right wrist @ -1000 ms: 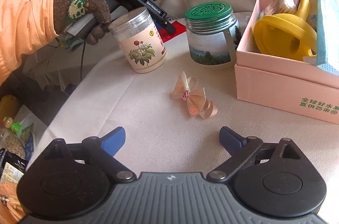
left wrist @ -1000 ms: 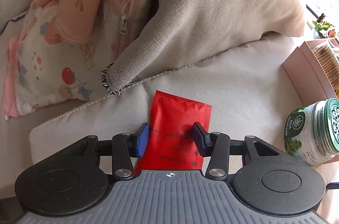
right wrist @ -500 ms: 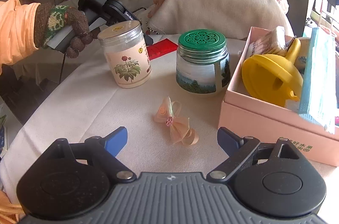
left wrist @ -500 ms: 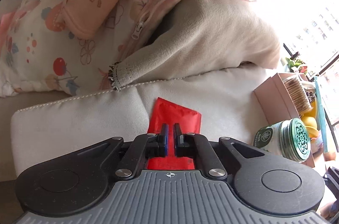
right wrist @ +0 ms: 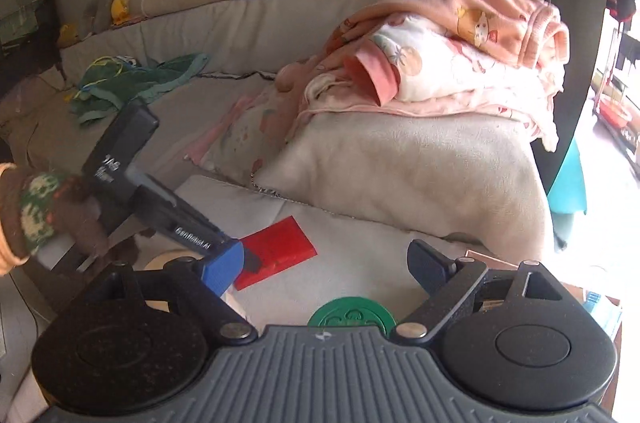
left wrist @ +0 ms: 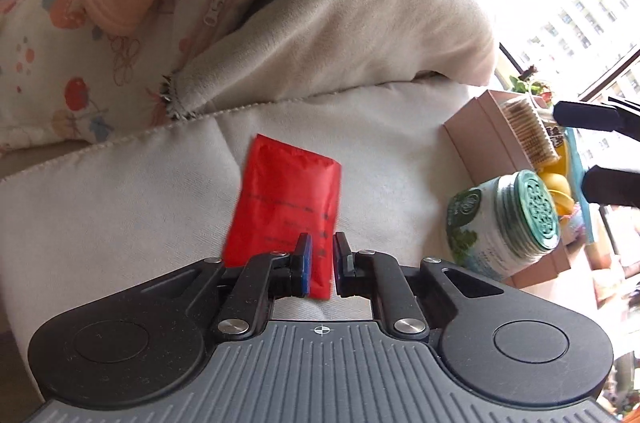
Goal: Organize soft objects
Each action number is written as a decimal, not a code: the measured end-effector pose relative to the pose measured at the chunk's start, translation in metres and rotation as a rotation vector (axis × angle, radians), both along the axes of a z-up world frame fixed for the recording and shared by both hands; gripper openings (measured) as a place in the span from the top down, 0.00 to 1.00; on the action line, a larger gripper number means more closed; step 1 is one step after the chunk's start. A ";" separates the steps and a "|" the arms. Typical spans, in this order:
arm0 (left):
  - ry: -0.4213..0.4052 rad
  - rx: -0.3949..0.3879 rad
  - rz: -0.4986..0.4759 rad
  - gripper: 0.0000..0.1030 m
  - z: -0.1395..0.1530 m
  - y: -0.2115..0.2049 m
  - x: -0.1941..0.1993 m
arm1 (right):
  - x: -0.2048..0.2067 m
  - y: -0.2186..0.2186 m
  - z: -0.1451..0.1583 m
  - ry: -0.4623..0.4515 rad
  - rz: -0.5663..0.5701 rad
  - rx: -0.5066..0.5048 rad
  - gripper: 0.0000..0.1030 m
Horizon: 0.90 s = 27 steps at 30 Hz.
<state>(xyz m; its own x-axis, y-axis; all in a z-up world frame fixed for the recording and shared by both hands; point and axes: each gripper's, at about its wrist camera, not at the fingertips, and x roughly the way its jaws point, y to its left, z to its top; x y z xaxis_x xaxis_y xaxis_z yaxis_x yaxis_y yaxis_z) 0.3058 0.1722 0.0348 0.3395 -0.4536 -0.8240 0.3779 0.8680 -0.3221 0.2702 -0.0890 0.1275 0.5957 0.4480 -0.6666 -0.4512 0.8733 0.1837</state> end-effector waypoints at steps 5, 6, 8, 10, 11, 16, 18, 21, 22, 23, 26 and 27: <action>-0.126 0.178 -0.050 0.85 0.002 -0.011 -0.013 | 0.077 0.036 -0.033 0.327 0.022 0.028 0.52; -0.118 0.159 -0.055 0.85 0.002 -0.009 -0.015 | 0.087 0.044 -0.039 0.362 0.028 0.020 0.66; -0.105 0.155 -0.071 0.85 0.000 -0.007 -0.018 | 0.106 0.063 -0.052 0.398 0.030 -0.017 0.74; -0.093 0.187 -0.099 0.84 -0.004 -0.009 -0.018 | 0.118 0.080 -0.059 0.362 0.032 -0.072 0.77; -0.089 0.195 -0.114 0.84 -0.005 -0.011 -0.017 | 0.122 0.088 -0.062 0.334 0.029 -0.103 0.77; -0.077 0.166 -0.147 0.84 0.001 -0.014 -0.010 | 0.131 0.103 -0.077 0.316 0.021 -0.150 0.77; -0.012 0.104 -0.128 0.84 0.004 -0.007 -0.006 | 0.126 0.097 -0.075 0.315 0.033 -0.137 0.77; 0.125 0.019 -0.042 0.84 0.004 0.010 -0.003 | 0.126 0.090 -0.075 0.297 0.046 -0.138 0.77; 0.174 -0.008 0.003 0.84 0.000 0.017 -0.003 | 0.128 0.089 -0.078 0.300 0.032 -0.148 0.77; 0.214 -0.018 0.048 0.84 -0.003 0.022 -0.003 | 0.131 0.089 -0.082 0.305 0.019 -0.158 0.77; 0.303 -0.076 0.171 0.85 -0.016 0.038 -0.003 | 0.137 0.094 -0.095 0.331 -0.012 -0.188 0.77; 0.319 -0.107 0.200 0.85 -0.017 0.042 -0.002 | 0.139 0.094 -0.098 0.340 -0.023 -0.196 0.77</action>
